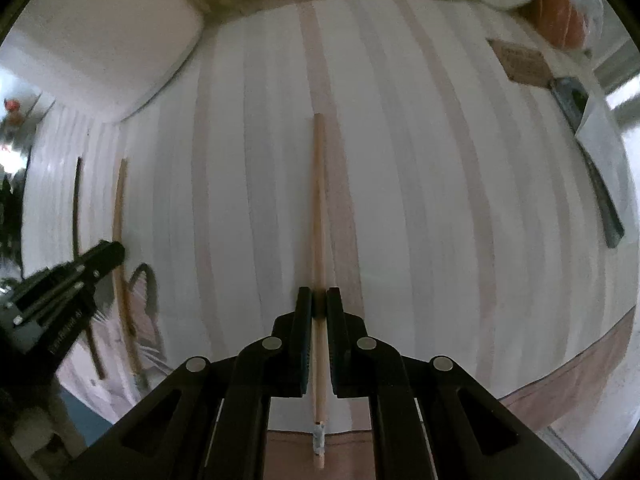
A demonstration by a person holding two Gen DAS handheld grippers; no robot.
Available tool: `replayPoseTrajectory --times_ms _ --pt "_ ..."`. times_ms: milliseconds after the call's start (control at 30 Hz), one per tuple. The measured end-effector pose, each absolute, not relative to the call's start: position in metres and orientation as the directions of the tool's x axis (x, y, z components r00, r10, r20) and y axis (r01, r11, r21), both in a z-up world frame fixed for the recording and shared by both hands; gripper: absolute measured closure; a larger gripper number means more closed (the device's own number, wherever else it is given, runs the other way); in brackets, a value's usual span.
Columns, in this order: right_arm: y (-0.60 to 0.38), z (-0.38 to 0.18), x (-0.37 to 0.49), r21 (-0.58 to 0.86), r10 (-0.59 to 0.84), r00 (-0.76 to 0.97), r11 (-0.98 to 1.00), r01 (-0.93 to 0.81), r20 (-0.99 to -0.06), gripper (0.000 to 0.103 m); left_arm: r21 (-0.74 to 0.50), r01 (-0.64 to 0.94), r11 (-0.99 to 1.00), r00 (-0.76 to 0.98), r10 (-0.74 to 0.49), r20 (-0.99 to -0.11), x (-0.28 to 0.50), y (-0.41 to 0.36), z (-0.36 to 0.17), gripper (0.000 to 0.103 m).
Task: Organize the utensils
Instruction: 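Grasp a light wooden chopstick with the left tool while the right tool holds its own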
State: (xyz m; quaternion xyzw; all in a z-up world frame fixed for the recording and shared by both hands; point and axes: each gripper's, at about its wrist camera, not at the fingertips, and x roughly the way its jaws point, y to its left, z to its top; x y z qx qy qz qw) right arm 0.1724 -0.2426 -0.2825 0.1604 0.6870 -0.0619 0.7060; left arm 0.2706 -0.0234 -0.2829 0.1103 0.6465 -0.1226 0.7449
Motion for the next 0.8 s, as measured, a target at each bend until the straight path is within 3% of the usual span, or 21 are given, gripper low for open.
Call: replayPoseTrajectory --times_ms 167,300,433,533,600,800 --pt "-0.256 -0.281 0.190 0.113 0.109 0.028 0.950 0.292 -0.994 0.095 0.005 0.334 0.942 0.129 -0.040 -0.991 0.282 -0.022 -0.287 0.091" --pt "-0.249 -0.278 0.210 0.103 0.104 0.011 0.951 0.291 -0.994 0.094 -0.010 0.344 0.939 0.123 -0.055 -0.991 0.280 -0.023 -0.291 0.080" --pt "-0.253 -0.283 0.250 0.097 0.101 0.001 0.953 0.287 -0.995 0.092 0.014 0.354 0.935 0.138 -0.037 -0.990 0.285 -0.038 -0.294 0.080" --pt "-0.235 -0.292 0.251 0.066 0.069 -0.001 0.963 0.260 -0.998 0.092 0.016 0.353 0.936 0.151 -0.040 -0.988 0.286 -0.042 -0.294 0.084" --pt "-0.238 -0.295 0.279 0.041 0.041 0.008 0.969 0.243 -0.999 0.092 0.021 0.355 0.935 0.167 -0.042 -0.985 0.283 -0.042 -0.292 0.099" --pt "-0.220 -0.297 0.274 0.026 0.009 0.068 0.967 0.255 -0.998 0.096 0.016 0.348 0.938 0.190 -0.054 -0.980 0.285 -0.044 -0.285 0.099"
